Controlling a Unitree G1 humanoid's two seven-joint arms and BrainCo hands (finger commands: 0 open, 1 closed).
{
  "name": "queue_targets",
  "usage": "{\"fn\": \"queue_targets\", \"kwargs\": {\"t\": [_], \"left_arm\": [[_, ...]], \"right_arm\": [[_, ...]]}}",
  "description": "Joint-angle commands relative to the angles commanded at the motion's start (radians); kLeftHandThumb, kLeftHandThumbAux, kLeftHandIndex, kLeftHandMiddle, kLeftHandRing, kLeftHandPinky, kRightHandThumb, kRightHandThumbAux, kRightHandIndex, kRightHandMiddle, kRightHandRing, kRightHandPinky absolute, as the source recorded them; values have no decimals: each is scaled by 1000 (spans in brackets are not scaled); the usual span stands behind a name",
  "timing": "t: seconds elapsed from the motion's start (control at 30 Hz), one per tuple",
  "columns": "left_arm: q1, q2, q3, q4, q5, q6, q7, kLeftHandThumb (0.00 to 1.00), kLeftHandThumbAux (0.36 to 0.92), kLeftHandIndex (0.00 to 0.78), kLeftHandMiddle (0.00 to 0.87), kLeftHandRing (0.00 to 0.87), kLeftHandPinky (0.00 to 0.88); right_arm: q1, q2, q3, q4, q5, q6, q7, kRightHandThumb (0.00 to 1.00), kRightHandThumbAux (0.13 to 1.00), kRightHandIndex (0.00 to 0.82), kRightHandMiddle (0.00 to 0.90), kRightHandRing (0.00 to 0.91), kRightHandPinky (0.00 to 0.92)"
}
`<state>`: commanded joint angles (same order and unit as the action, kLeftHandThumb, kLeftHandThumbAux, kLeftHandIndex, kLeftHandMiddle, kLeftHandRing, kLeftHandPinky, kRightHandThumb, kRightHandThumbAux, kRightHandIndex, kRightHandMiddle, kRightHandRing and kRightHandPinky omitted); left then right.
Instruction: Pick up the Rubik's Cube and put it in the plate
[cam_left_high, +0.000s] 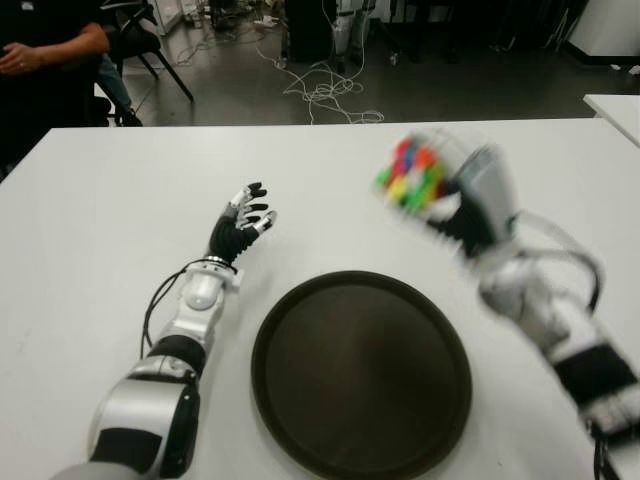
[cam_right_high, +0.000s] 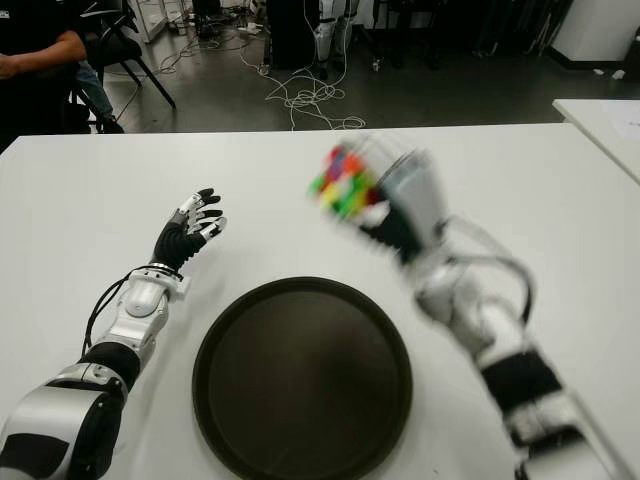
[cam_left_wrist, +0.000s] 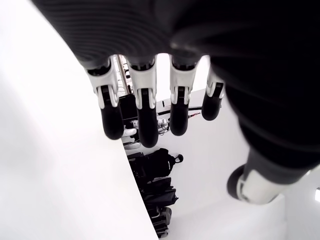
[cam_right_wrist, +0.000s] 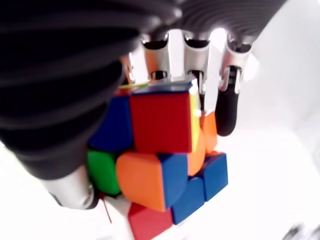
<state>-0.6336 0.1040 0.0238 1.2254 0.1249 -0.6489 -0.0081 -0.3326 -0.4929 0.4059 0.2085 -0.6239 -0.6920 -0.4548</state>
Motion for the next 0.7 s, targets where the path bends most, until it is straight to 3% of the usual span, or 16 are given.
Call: {"fn": "queue_targets", "kwargs": {"t": [0.07,0.17,0.3,0.47,0.7], "left_arm": [[0,0,-1,0,2,-1,1,89,636,118,172,189,204],[0,2,-3,-2,4,-2,1,87,637,124,177,195,201],[1,0,-3,-3,4,-2,5,88,641,128,182,200,208],[2,-3,-1,-4,0,-3,7,95,647,126,179,196,211],[2,-5,2,-5,-4,-5,8,103,647,130,177,197,210]], "right_arm": [[-12,-30,21,1,79,-45,133,695,732,425,671,700,719],[-60,-95,91,21,299,-108,411,693,734,424,674,700,716],[-84,-126,127,13,497,-69,660,693,734,426,684,704,711],[-85,-127,132,-3,650,4,856,694,733,428,695,708,708],[-74,-94,99,-4,705,68,980,695,732,428,697,707,703]]}}
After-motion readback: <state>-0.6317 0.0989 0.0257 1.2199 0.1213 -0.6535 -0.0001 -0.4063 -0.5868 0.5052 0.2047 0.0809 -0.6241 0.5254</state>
